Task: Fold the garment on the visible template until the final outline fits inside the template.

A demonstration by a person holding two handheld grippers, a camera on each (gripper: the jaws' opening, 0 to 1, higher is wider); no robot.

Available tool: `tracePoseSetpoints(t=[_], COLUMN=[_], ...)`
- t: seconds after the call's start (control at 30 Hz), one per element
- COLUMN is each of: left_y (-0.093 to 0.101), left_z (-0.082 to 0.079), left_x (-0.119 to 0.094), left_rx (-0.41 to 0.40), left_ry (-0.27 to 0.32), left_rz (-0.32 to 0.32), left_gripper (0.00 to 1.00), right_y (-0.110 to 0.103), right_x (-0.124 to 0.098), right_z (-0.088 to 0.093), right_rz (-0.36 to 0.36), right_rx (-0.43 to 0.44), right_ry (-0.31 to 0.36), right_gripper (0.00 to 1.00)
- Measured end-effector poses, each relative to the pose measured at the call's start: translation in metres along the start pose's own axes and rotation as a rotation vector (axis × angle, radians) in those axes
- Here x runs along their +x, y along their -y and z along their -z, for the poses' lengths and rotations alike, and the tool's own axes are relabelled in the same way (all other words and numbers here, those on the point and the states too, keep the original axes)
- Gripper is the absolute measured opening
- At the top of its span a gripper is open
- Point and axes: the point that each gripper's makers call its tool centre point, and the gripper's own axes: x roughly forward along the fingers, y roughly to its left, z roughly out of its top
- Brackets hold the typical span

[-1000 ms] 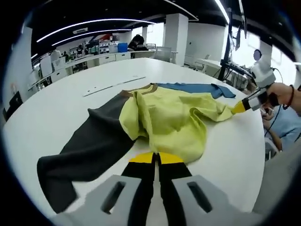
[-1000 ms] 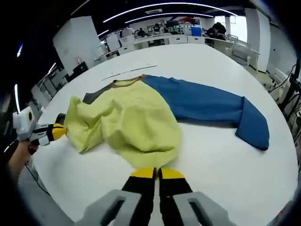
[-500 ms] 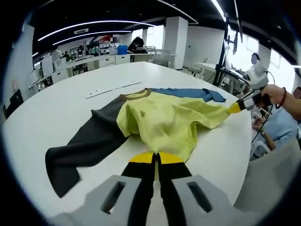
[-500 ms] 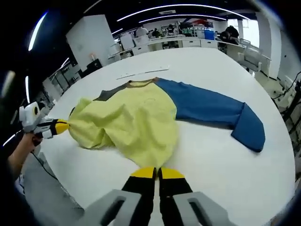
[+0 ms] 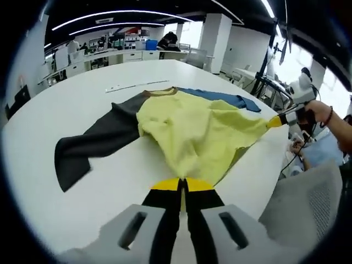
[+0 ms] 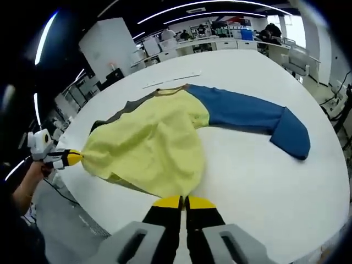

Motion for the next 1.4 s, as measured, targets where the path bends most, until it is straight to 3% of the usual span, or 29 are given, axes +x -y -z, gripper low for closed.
tracePoseSetpoints(t=[0.53, 0.7, 0.87, 0.93, 1.1, 1.4], left_y=[0.001, -0.004, -0.005, -0.002, -0.001, 0.002], left_z=[0.028, 0.045, 0.061, 0.065, 0.077, 0.093], left_x=[-0.024, -0.022, -0.021, -0.02, -0.018, -0.017], left_rx=[-0.06, -0.085, -0.094, -0.114, -0.107, -0.131], left_ry=[-0.076, -0.111, -0.147, -0.149, -0.191, -0.23], left_rz=[-0.021, -0.04, -0.048, -0.041, -0.051, -0.053], left_gripper=[0.0, 0.0, 0.0, 0.0, 0.0, 0.0], right_y=[-0.003, 0.006, 0.01, 0.011, 0.014, 0.02], right_x=[-0.01, -0.016, -0.027, -0.029, -0.018, -0.016], right_z=[0.038, 0.045, 0.04, 0.045, 0.064, 0.078], right_rz=[0.0, 0.055, 0.101, 0.127, 0.134, 0.145], right_rx=[-0.029, -0.049, -0.052, -0.072, -0.075, -0.052], right_ry=[-0.098, -0.104, -0.056, -0.076, -0.126, -0.158], right_gripper=[0.0, 0.0, 0.0, 0.0, 0.0, 0.0])
